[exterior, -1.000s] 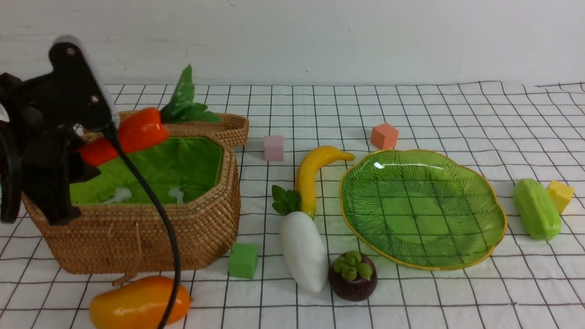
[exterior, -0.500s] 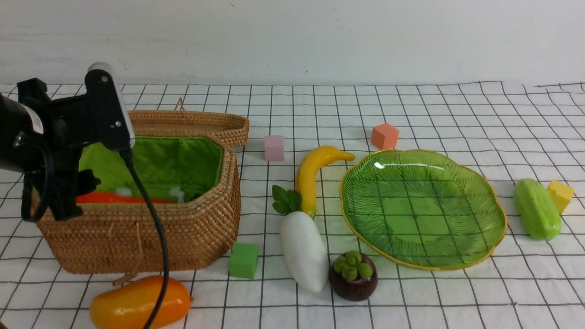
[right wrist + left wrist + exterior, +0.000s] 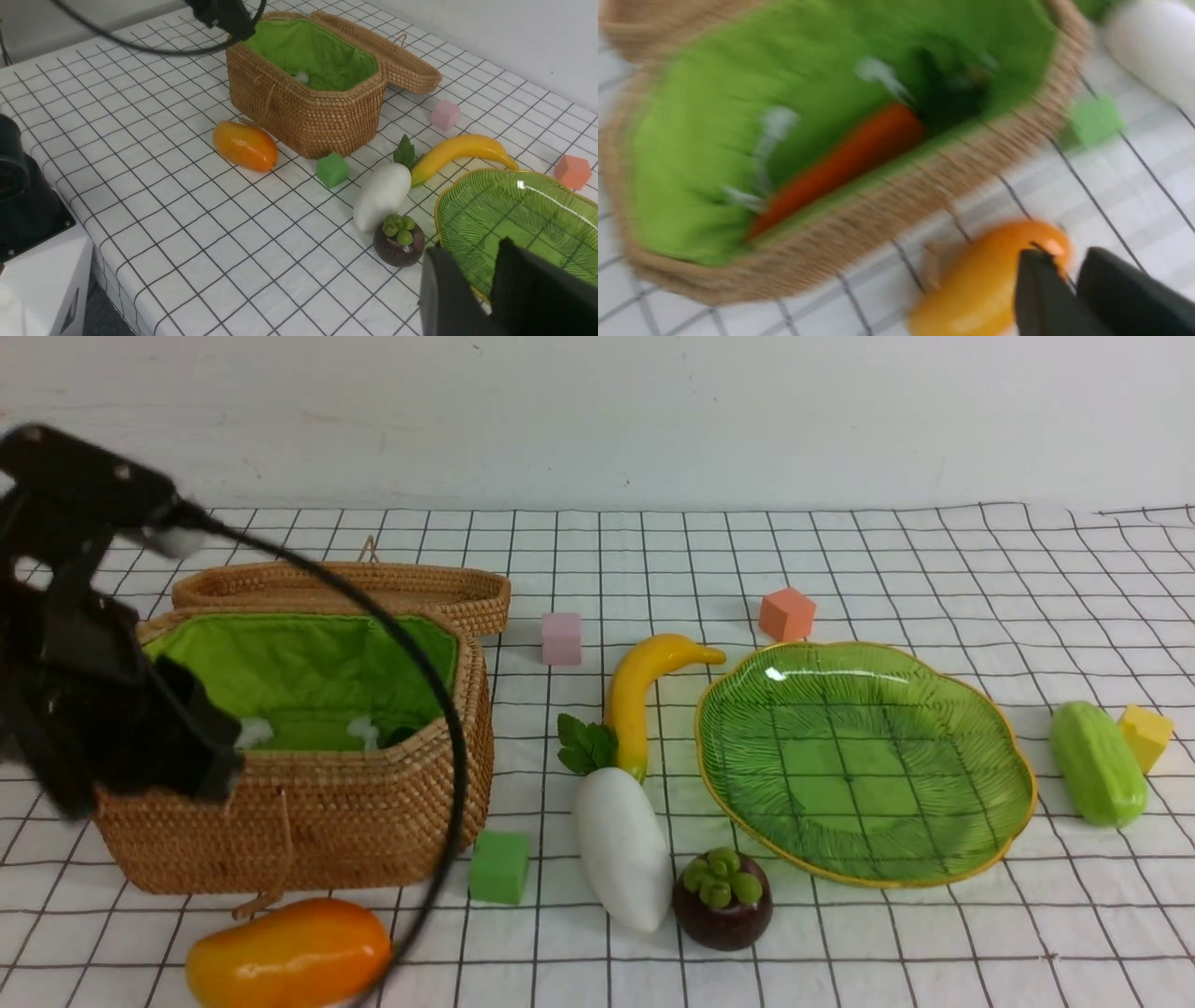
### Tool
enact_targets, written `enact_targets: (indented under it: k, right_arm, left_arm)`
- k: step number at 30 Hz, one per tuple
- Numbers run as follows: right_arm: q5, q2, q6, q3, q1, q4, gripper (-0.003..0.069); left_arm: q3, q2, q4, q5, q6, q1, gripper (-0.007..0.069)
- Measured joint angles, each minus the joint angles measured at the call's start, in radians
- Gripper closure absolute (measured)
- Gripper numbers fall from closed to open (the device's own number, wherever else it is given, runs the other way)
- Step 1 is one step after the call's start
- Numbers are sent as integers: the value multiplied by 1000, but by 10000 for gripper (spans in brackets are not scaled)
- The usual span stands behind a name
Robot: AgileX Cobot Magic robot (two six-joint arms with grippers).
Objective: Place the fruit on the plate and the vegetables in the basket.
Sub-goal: Grab the mango with your left arm and place it on the right plate
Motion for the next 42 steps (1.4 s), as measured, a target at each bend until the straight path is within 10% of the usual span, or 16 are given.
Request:
enact_targets:
  k: [7, 21, 30, 42]
  right_arm:
    - [4, 0, 1, 0, 0, 37, 466]
    - [7, 0, 2, 0, 0, 47, 466]
    - [43, 0, 2, 0, 0, 49, 466]
    - [60, 0, 2, 0, 0, 62, 466]
  left_arm:
    - [206, -65, 60, 86, 23, -237, 602]
    - [325, 107, 431, -211, -127, -274, -13]
    - [325, 285, 638, -263, -336, -274, 42]
    - [322, 329, 595, -274, -359, -274, 92]
